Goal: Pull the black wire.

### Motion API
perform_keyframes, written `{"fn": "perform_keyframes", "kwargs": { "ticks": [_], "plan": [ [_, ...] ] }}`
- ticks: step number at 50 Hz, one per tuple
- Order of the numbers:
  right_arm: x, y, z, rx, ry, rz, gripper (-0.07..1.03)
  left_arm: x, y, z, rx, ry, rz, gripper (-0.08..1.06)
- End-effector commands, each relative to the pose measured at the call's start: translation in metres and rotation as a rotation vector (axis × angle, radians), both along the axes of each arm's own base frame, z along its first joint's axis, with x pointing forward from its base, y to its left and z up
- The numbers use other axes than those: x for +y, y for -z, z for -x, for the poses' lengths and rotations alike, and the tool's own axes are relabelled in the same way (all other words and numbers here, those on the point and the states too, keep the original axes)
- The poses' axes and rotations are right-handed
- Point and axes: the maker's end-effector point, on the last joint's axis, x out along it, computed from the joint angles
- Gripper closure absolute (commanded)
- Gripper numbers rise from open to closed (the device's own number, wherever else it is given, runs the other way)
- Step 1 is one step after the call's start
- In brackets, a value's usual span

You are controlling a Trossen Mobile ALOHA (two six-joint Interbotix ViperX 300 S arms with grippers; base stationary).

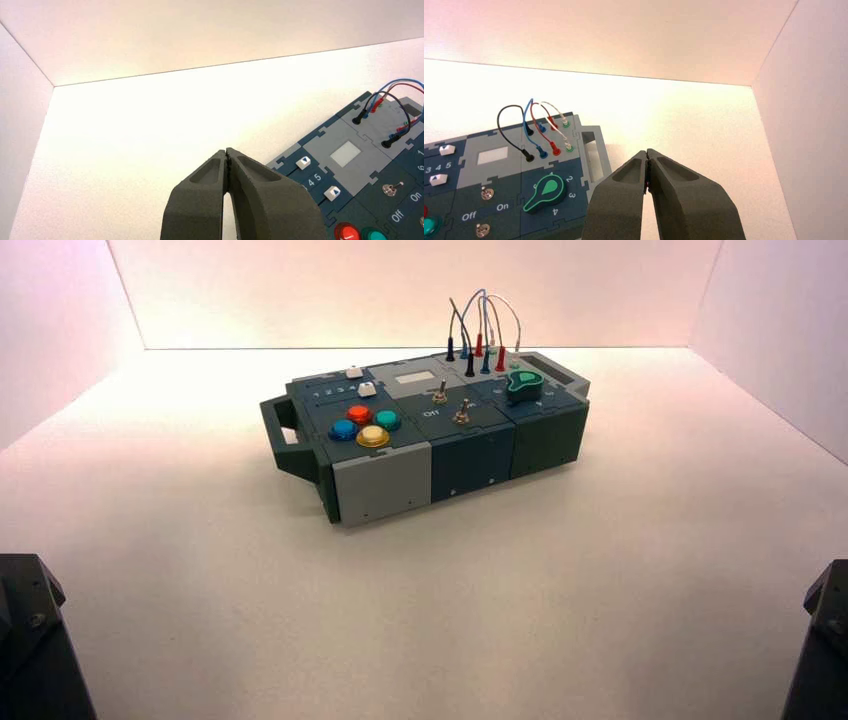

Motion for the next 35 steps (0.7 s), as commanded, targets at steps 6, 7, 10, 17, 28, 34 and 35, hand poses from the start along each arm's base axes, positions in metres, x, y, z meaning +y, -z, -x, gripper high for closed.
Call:
{"fn": "perform_keyframes", "kwargs": {
  "ticks": [6, 7, 10, 17, 28, 34, 35],
  "plan": [
    [0.000, -0.012, -0.003, -0.038, -0.004, 0.007, 0.99, -0.001, -0.016, -0.005, -0.038, 0.003, 0.004, 1.01],
    [0.000, -0.012, -0.004, -0.039, -0.003, 0.005, 0.99, -0.001, -0.016, -0.005, -0.037, 0.005, 0.001, 1.01],
    [0.000, -0.014, -0.004, -0.043, -0.002, 0.002, 0.99, -0.001, -0.016, -0.004, -0.037, 0.005, 0.003, 1.01],
    [0.000, -0.014, -0.004, -0.032, -0.002, 0.001, 0.99, -0.002, -0.019, -0.004, -0.040, 0.005, 0.003, 1.01],
    [0.011, -0.019, 0.002, 0.029, -0.038, 0.000, 0.99, -0.003, -0.007, -0.002, 0.058, 0.019, -0.010, 1.01],
    [0.024, -0.029, 0.004, 0.046, -0.083, 0.005, 0.99, -0.006, 0.002, 0.000, 0.147, 0.033, -0.020, 1.01],
    [0.024, -0.029, 0.004, 0.053, -0.083, 0.006, 0.99, -0.007, 0.003, 0.001, 0.159, 0.036, -0.021, 1.01]
  ]
}}
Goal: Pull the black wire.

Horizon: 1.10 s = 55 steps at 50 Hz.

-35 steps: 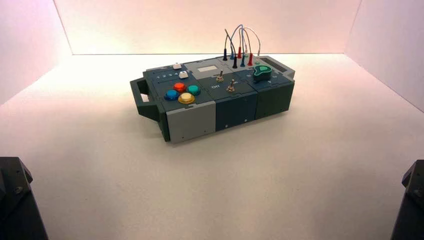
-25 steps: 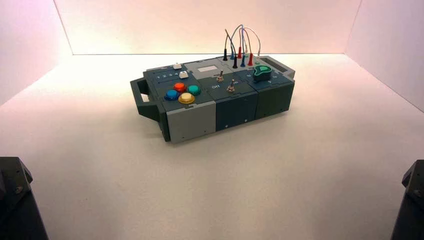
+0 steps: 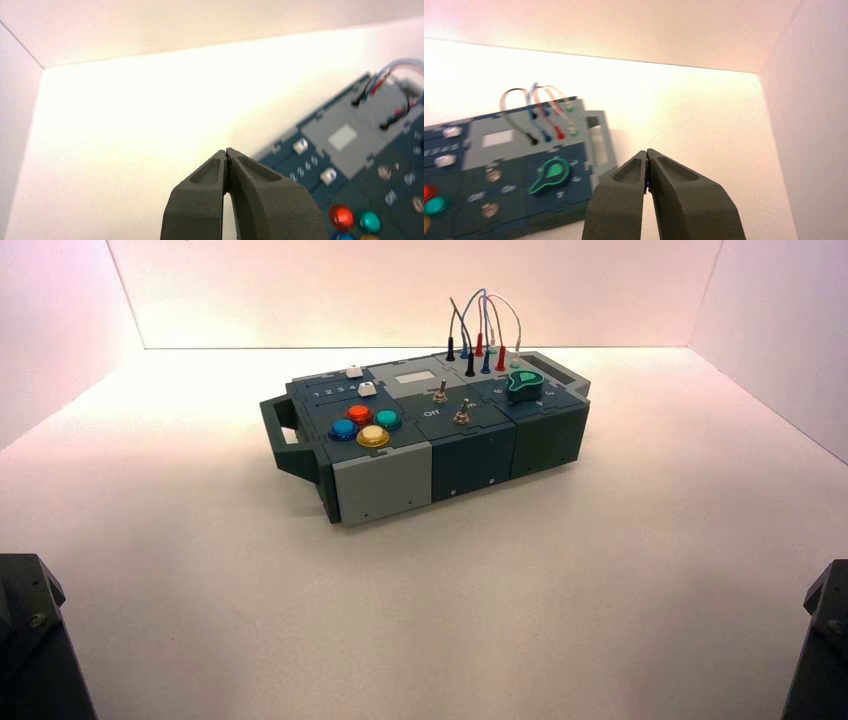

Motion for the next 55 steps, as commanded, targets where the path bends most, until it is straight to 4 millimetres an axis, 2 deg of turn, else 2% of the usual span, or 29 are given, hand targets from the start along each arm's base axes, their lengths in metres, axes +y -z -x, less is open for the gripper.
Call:
{"fn": "perform_keyframes", "kwargs": {
  "ticks": [1, 13, 22, 25, 32, 40, 55],
  "plan": [
    [0.012, -0.024, -0.004, -0.016, -0.039, -0.005, 0.99, -0.006, -0.007, -0.004, 0.045, 0.022, -0.007, 1.01],
    [0.015, -0.021, 0.004, 0.144, -0.046, -0.005, 0.98, -0.024, -0.013, 0.001, 0.077, 0.110, -0.035, 1.01],
    [0.026, -0.030, 0.011, 0.234, -0.079, -0.045, 0.98, -0.045, -0.013, 0.010, 0.085, 0.216, -0.074, 1.01],
    [0.029, -0.031, 0.013, 0.280, -0.100, -0.039, 0.98, -0.055, -0.010, 0.015, 0.104, 0.265, -0.085, 1.01],
    [0.032, -0.032, 0.016, 0.342, -0.123, -0.032, 0.98, -0.062, -0.007, 0.021, 0.197, 0.298, -0.072, 1.01],
    [0.037, -0.026, 0.017, 0.370, -0.142, -0.027, 0.98, -0.075, -0.017, 0.018, 0.256, 0.309, -0.013, 1.01],
    [0.060, -0.014, 0.011, 0.378, -0.233, 0.018, 0.98, -0.096, -0.022, 0.006, 0.294, 0.343, 0.074, 1.01]
  ]
}}
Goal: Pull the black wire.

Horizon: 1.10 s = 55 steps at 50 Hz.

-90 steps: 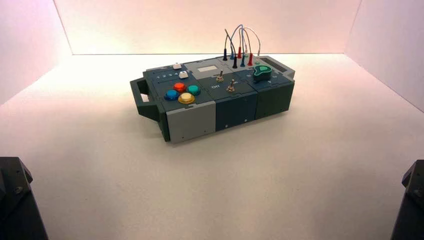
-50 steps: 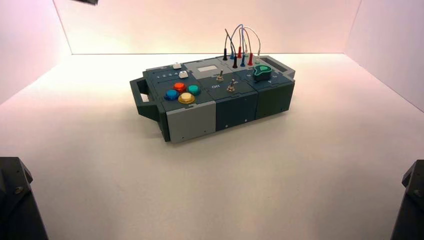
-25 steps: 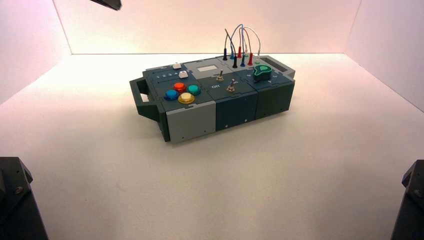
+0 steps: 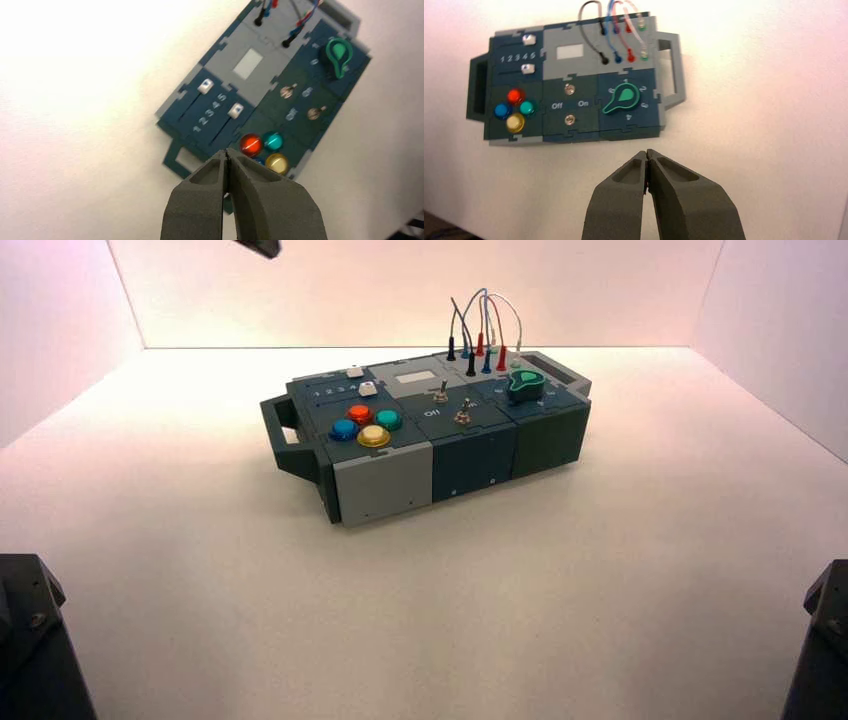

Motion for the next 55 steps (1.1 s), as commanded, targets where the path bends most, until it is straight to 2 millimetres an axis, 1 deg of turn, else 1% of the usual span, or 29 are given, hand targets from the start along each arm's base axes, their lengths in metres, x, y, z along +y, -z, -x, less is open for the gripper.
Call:
{"fn": "perform_keyframes", "kwargs": {
  "ticks": [1, 6, 10, 17, 19, 26, 28, 29, 33, 41, 48, 51, 54, 55],
  "plan": [
    [0.009, -0.010, -0.011, -0.051, -0.043, 0.004, 0.98, -0.011, -0.015, -0.010, -0.046, 0.017, 0.051, 1.01],
    [0.011, -0.006, -0.016, -0.044, -0.063, 0.018, 0.98, -0.014, -0.010, -0.011, -0.077, 0.020, 0.072, 1.01],
    [0.013, -0.002, -0.021, -0.037, -0.068, 0.024, 0.98, -0.012, -0.006, -0.013, -0.110, 0.008, 0.077, 1.01],
    [0.017, 0.008, -0.025, -0.007, -0.089, 0.039, 0.98, -0.013, 0.003, -0.010, -0.129, 0.027, 0.059, 1.01],
    [0.019, 0.012, -0.027, 0.001, -0.104, 0.048, 0.98, -0.014, 0.004, -0.009, -0.130, 0.041, 0.053, 1.01],
    [0.030, 0.020, -0.032, 0.021, -0.150, 0.065, 0.98, -0.031, 0.007, -0.006, -0.143, 0.119, 0.036, 1.01],
    [0.031, 0.020, -0.032, 0.021, -0.153, 0.066, 0.98, -0.032, 0.008, -0.006, -0.141, 0.120, 0.036, 1.01],
    [0.035, 0.022, -0.035, 0.021, -0.159, 0.066, 0.98, -0.035, 0.009, -0.006, -0.139, 0.127, 0.037, 1.01],
    [0.040, 0.024, -0.040, 0.016, -0.169, 0.066, 0.98, -0.039, 0.011, -0.008, -0.142, 0.123, 0.044, 1.01],
    [0.049, 0.032, -0.053, 0.014, -0.180, 0.070, 0.98, -0.042, 0.006, -0.013, -0.182, 0.106, 0.058, 1.01],
    [0.057, 0.039, -0.059, 0.018, -0.193, 0.071, 0.98, -0.042, -0.001, -0.014, -0.227, 0.099, 0.064, 1.01],
    [0.062, 0.044, -0.064, 0.026, -0.199, 0.073, 0.92, -0.046, -0.005, -0.010, -0.242, 0.112, 0.070, 1.01],
    [0.065, 0.047, -0.068, 0.034, -0.200, 0.074, 0.82, -0.049, -0.006, -0.008, -0.243, 0.128, 0.069, 1.01],
    [0.067, 0.050, -0.069, 0.042, -0.201, 0.075, 0.77, -0.051, -0.006, -0.006, -0.242, 0.134, 0.069, 1.01]
  ]
}}
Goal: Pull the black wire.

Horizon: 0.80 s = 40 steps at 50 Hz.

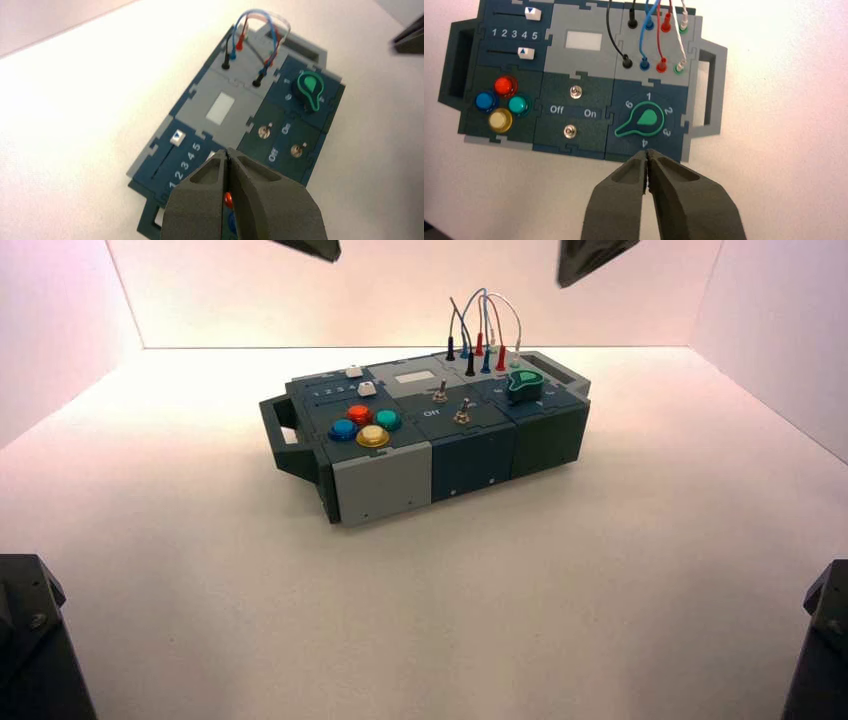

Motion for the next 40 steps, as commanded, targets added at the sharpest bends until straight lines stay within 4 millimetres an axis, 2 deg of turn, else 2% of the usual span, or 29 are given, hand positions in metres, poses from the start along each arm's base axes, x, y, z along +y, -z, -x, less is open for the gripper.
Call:
{"fn": "perform_keyframes", "kwargs": {
  "ticks": [1, 22, 40],
  "plan": [
    [0.012, -0.009, -0.013, -0.028, -0.007, -0.019, 0.75, -0.010, -0.015, 0.004, -0.044, 0.037, 0.013, 1.01],
    [0.043, 0.012, -0.029, 0.039, -0.061, 0.005, 0.71, -0.026, -0.007, 0.023, 0.091, 0.184, -0.025, 1.01],
    [0.057, 0.031, -0.052, 0.035, -0.045, -0.003, 0.69, -0.030, -0.006, 0.022, 0.100, 0.176, 0.010, 1.01]
  ]
}}
